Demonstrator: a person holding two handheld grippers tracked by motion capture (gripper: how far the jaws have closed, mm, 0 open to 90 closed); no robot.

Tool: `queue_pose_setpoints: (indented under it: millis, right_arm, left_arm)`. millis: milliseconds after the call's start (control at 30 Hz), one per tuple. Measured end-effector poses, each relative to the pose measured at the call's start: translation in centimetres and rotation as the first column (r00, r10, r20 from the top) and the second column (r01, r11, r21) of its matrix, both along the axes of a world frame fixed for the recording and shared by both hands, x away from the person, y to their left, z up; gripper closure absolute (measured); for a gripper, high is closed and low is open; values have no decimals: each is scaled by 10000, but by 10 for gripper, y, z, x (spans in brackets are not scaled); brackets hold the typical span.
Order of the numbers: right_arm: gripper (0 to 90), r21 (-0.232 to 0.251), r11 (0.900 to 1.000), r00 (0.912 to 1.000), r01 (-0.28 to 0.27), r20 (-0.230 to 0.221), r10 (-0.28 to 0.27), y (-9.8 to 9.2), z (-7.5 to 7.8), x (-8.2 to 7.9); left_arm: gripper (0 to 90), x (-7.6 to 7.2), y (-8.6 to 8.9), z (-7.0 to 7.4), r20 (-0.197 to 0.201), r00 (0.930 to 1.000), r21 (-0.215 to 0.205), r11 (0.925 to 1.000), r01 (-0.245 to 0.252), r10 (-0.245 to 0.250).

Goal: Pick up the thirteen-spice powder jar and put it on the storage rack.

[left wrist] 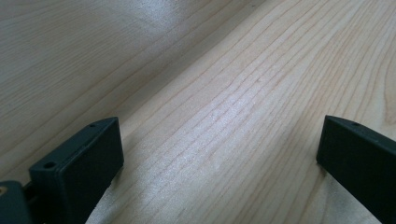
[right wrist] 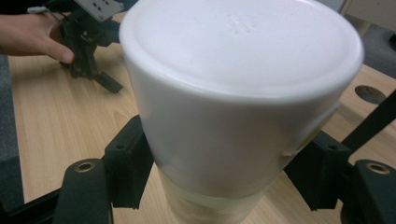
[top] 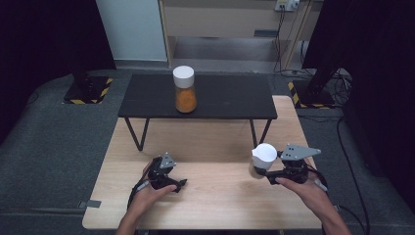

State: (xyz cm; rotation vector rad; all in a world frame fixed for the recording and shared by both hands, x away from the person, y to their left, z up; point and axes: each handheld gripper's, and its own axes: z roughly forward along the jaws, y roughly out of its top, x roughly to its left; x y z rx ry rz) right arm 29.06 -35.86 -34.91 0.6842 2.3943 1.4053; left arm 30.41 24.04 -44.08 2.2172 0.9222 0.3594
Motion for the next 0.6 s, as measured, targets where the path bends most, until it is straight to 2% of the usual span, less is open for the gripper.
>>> queue_pose_setpoints:
  millis: [267,600]
  right_arm:
    - [316,185,9995,9997,-237,-44,237,3,28,12]
    - [315,16,9995,9994,-312,151,312,6,65,20]
  left_arm:
    - [0,0,0,0,-2,10000,7,10000,0,0]
    - [0,0,0,0,-5,10000,12,10000,-12,12]
